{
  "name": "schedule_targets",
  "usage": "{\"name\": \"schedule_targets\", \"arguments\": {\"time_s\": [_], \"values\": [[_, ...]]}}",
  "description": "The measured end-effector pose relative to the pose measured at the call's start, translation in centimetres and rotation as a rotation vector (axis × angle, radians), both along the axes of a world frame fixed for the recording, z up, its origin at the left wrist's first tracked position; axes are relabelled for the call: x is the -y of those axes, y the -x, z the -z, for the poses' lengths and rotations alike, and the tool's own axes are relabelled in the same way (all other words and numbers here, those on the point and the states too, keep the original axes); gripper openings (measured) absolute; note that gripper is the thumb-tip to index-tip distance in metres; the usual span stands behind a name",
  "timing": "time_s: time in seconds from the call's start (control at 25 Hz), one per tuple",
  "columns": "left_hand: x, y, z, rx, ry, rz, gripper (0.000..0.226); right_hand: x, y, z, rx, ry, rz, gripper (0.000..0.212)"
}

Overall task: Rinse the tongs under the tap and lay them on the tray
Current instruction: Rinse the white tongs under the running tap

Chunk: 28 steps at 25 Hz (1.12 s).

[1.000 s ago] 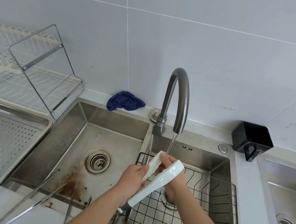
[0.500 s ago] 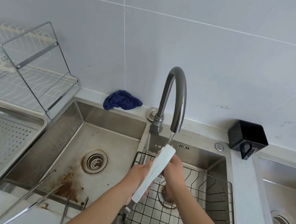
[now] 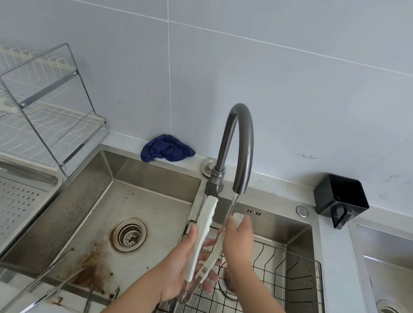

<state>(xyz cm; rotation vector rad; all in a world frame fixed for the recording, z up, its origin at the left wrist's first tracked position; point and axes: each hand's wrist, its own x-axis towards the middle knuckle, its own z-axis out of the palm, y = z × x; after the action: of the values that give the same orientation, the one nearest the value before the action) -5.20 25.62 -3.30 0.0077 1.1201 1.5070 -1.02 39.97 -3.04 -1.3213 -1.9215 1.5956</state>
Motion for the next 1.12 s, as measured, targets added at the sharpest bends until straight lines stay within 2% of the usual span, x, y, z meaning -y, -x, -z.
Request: {"name": "schedule_targets", "arguments": {"time_s": [0.08, 0.2, 0.28, 0.36, 0.48, 0.56, 0.64, 0.72, 0.8, 0.92, 1.0, 1.04, 1.12], "values": [[0.3, -0.2, 0.3, -0.108, 0.012, -0.05, 0.069, 0.8, 0.1, -0.4, -0.042, 0.093, -0.087, 0.007], [0.1, 0.1, 0.6, -0.146, 0.093, -0.149, 0.05, 1.3, 1.0, -0.9, -0.269, 0.401, -0.085, 0.008], [-0.2, 0.2, 0.6, -0.127, 0.124, -0.151, 0.028, 0.9, 1.7, -1.6, -0.319, 0.495, -0.006, 0.023], [-0.5, 0.4, 0.5, -0.113, 0.136, -0.132, 0.029, 0.9, 2.0, -2.0, -0.412, 0.679, 0.035, 0.038], [-1.0, 0.5, 0.2, -0.105, 0.165, -0.138, 0.05, 1.0, 1.5, -2.7, -0.546, 0.839, 0.005, 0.052], [-1.1, 0.4, 0.2, -0.171, 0.259, -0.153, 0.066, 0.5, 1.3, -3.3, -0.609, 0.848, -0.041, 0.04], [-1.3, -0.4, 0.4, -0.317, 0.339, -0.179, 0.071, -0.1, 1.2, -3.9, -0.64, 0.779, -0.05, 0.026], [-1.5, -1.3, 0.6, -0.48, 0.322, -0.234, 0.053, -0.2, 1.2, -4.1, -0.633, 0.627, -0.045, 0.023], [-1.8, -2.1, 0.2, -0.577, 0.208, -0.215, 0.037, 0.3, 1.1, -4.2, -0.629, 0.52, -0.066, 0.016], [-2.2, -3.1, -0.4, -0.497, 0.168, -0.106, 0.066, 1.1, 1.0, -4.3, -0.625, 0.589, -0.211, 0.019], [-1.9, -3.2, -0.1, -0.397, 0.188, -0.103, 0.075, 1.2, 0.7, -4.4, -0.614, 0.66, -0.31, 0.038], [-1.8, -3.1, 0.0, -0.383, 0.198, -0.082, 0.078, 1.1, 0.6, -4.4, -0.586, 0.641, -0.324, 0.04], [-1.7, -3.0, 0.0, -0.408, 0.183, -0.021, 0.081, 0.6, 0.6, -4.5, -0.527, 0.541, -0.264, 0.018]]}}
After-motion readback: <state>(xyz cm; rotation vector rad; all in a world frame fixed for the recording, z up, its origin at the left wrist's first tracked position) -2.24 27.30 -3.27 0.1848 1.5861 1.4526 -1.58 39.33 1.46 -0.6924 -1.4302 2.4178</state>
